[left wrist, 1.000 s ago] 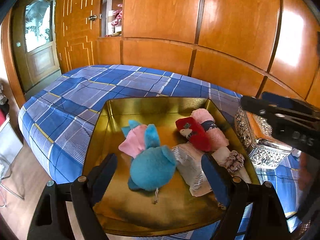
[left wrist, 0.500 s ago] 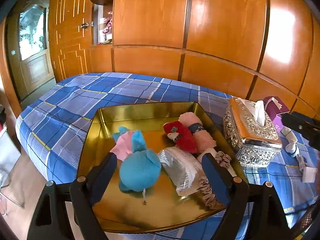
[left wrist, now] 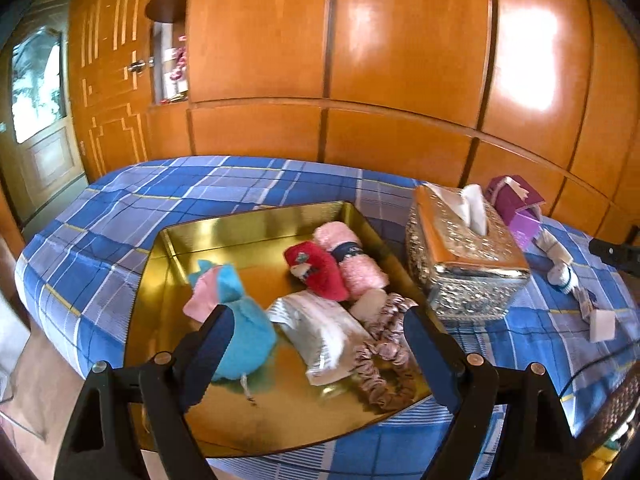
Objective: Organize soft objects
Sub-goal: 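Move the right tool away from the tray toward the white foam block, then reach the left tool to the white knit toy, close on it and lift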
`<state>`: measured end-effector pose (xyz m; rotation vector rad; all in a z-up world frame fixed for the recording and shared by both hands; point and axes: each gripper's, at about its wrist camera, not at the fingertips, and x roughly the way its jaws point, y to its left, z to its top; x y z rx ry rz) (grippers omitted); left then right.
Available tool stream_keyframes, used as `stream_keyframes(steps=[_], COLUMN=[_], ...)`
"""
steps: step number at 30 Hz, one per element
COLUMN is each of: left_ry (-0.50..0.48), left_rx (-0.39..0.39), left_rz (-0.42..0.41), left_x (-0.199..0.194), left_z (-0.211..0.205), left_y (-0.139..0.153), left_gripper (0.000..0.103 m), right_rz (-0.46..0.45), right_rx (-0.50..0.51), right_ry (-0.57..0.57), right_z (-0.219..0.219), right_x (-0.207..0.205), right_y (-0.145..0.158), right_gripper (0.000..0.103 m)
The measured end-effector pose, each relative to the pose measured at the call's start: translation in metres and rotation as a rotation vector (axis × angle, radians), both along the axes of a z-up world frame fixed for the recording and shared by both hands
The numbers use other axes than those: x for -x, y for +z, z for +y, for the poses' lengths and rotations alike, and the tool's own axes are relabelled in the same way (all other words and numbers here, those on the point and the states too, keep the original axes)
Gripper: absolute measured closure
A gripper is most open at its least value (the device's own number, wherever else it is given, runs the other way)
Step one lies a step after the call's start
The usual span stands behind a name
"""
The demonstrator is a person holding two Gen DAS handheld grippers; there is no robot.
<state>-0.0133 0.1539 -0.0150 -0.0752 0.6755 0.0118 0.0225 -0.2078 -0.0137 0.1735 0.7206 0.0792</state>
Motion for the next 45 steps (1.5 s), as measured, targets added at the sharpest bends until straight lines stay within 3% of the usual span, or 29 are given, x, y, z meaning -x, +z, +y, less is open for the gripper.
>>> stream_keyframes(steps=[5,14,37,45], left_ry=[-0.061,-0.162,-0.431,-0.550], left_rx=[-0.017,-0.049,-0.131,-0.182], left_rz=[-0.008,-0.011,0.023,0.039], left_x=[0.003,0.006,-0.003,-0.011], left_z=[-0.017,-0.047,-0.140,-0.181], left_y=[0.004,0.009,0.012,0.007], left_gripper=[0.016,0.016,0.016,0.018], right_rz=[0.013,0.020,-0.012,-0.042], right_rx=[-0.021,-0.076,-0.171,-0.235], right_ry=[-0.134,-0.270,-0.451,-0.451], right_z=[-0.040,-0.083,-0.157,-0.176], right_x=[0.006,0.016,0.030,0.038], right_y=[-0.002,-0.007,-0.017,-0.025], right_gripper=[0.033,0.033,0.033,0.032])
